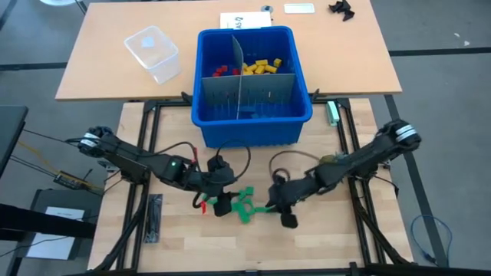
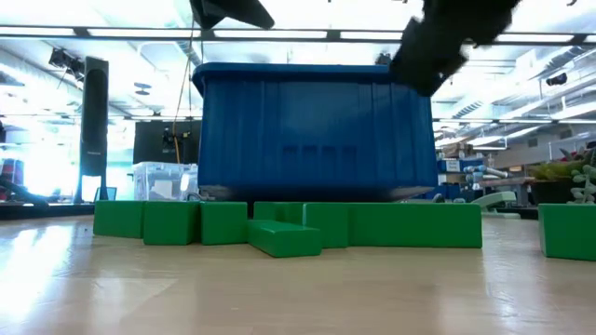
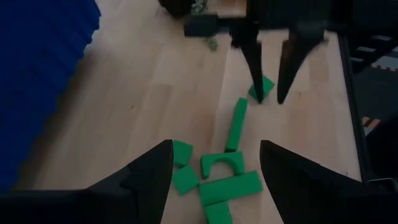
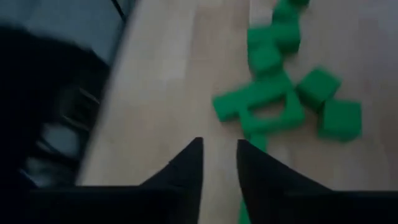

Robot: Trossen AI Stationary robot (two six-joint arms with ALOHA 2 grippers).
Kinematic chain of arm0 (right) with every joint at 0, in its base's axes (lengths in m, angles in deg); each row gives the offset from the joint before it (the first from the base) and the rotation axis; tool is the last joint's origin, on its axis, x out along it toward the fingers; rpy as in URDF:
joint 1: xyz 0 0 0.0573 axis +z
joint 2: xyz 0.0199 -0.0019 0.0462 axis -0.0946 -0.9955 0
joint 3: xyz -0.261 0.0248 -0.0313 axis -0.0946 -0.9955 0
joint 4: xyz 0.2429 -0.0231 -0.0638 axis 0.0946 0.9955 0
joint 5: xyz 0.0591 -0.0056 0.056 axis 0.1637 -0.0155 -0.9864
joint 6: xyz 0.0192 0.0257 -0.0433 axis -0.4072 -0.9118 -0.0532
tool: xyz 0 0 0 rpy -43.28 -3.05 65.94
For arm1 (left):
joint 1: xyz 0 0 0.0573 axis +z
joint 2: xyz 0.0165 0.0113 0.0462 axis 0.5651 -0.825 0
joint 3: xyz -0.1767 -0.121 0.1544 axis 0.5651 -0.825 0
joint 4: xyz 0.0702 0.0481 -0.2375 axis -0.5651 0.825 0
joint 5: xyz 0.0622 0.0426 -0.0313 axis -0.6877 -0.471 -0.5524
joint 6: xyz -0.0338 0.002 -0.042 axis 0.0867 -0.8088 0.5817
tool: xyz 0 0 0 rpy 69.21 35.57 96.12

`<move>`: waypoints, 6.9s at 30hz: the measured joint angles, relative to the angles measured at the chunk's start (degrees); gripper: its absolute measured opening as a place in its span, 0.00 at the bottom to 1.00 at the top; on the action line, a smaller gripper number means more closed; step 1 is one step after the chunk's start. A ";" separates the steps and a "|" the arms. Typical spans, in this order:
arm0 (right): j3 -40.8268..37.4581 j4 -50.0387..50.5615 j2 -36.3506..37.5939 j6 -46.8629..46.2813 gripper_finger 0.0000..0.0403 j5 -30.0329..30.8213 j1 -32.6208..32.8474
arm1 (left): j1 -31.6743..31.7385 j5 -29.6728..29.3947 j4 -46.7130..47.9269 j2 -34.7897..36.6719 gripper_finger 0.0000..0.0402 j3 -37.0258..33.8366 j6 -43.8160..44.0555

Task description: Sort Items/Unsort Items

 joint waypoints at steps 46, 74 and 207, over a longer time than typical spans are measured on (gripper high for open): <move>7.69 21.12 4.75 3.16 0.13 9.03 -4.10 | 0.06 -12.71 9.88 2.05 0.62 7.91 -4.18; 7.71 18.56 14.75 17.24 0.13 12.77 -20.52 | 24.83 -18.12 6.20 7.18 0.62 -7.38 -11.77; -16.88 -19.78 0.21 -22.01 0.43 33.61 10.14 | 10.37 -7.73 13.45 8.40 0.10 1.60 -25.25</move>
